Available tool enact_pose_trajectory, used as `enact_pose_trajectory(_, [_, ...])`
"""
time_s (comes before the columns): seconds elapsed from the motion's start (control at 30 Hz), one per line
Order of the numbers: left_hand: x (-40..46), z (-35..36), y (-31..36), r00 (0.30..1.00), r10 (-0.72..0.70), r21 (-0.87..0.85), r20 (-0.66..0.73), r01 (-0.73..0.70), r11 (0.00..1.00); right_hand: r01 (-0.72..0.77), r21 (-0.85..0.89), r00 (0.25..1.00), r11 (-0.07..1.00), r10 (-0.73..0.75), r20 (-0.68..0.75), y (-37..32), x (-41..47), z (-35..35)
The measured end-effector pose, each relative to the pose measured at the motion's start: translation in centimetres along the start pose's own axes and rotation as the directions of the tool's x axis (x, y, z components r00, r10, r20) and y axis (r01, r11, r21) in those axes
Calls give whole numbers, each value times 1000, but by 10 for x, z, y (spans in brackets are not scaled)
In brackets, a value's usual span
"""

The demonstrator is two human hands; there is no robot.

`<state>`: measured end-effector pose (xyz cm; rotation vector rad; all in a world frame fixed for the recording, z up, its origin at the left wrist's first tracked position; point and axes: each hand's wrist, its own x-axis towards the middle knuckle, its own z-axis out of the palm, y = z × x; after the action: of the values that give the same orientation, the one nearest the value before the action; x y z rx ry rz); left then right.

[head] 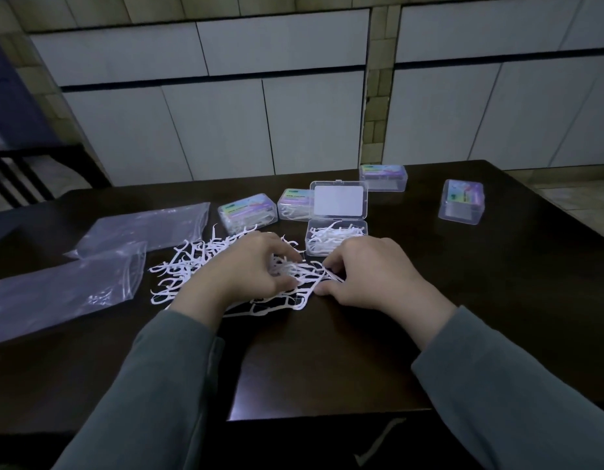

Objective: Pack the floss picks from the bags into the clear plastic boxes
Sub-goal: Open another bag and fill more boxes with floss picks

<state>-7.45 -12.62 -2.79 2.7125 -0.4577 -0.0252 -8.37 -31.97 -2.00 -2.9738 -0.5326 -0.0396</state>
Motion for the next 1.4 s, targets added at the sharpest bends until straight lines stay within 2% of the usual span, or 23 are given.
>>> enact_pose_trajectory(0.13, [0,0,-4,998,10,-43,-62,-13,999,-8,25,1000,1000,7,14,1,-1,-2])
enact_pose_trajectory(0.37, [1,2,-12,983,85,8,-160,-85,996,-34,18,999,999,34,12,-3,4,3])
enact_pose_trajectory(0.57, [4,1,-12,968,114,20,-223,-113,993,15,-124,999,992,-9,48,-7,3,8])
enact_pose_trajectory(0.73, [4,0,-16,958,90,-25,-274,-100,995,-11,-108,999,994,15,40,-5,3,8])
enact_pose_trajectory(0.87, [3,-1,-19,937,93,-40,-337,-113,993,-27,-79,999,997,23,-48,1,6,5])
enact_pose_trajectory(1.07, [-1,-3,-18,870,31,-207,-491,-151,966,-56,45,963,997,66,-259,12,6,-7])
enact_pose_trajectory(1.27, [-3,-4,-10,830,-70,-341,-554,-149,928,-29,122,928,992,72,-366,25,11,-14])
enact_pose_trajectory(1.4, [2,-7,-8,806,-124,-401,-578,-149,904,-49,122,922,991,92,-376,32,20,-19])
